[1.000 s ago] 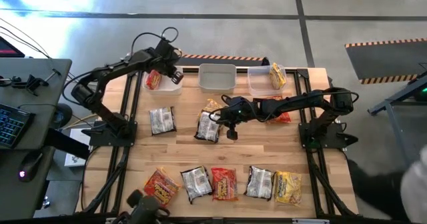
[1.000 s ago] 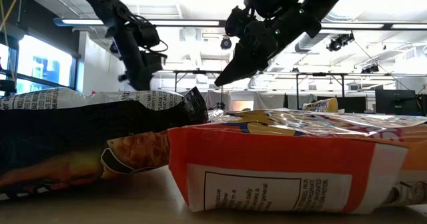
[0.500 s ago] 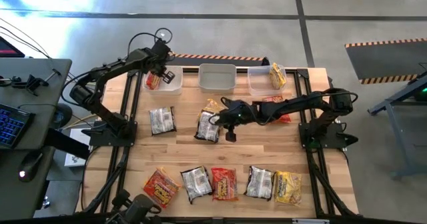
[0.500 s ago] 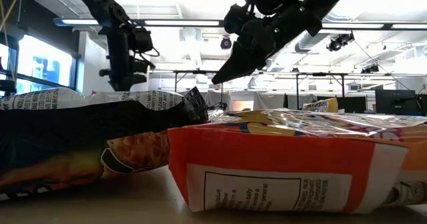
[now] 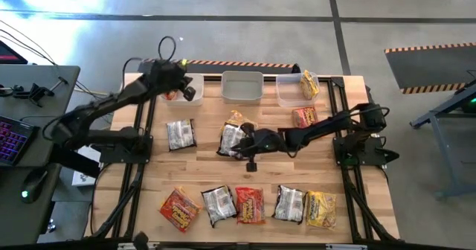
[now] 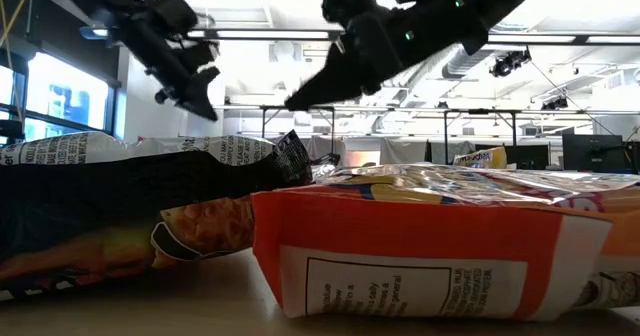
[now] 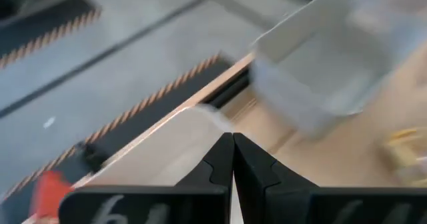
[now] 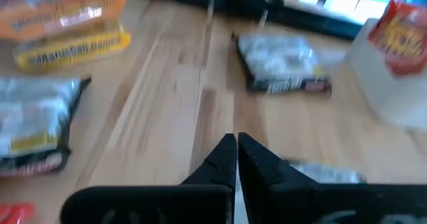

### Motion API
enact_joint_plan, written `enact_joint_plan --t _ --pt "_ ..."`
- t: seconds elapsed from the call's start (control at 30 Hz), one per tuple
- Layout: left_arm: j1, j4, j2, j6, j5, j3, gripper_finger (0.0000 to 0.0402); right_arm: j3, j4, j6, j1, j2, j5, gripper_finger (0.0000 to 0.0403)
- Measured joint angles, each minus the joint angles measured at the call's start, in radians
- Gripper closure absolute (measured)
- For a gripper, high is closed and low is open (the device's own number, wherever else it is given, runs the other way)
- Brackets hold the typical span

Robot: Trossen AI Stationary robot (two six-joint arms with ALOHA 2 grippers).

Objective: Sort Maruchan noodles
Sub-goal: Put the black noodle pack into the gray bin

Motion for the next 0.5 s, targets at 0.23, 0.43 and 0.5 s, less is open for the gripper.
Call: enact_joint_plan --t 0.23,0.43,0.5 --pt "-0.161 0.254 -0.171 -0.044 0.135 -0.21 0.0401 0.0 0.161 -0.008 -0.031 0.062 -0.059 0.0403" --pt "-0.302 0.284 -0.195 -0.035 0.22 -0.277 0.0401 0.0 0.253 -0.012 -0.051 0.1 -0.057 0.0403" --pt "-0.355 0.303 -0.187 -0.017 0.221 -0.297 0.0401 0.0 0.267 -0.046 -0.051 0.1 -0.033 0.0403"
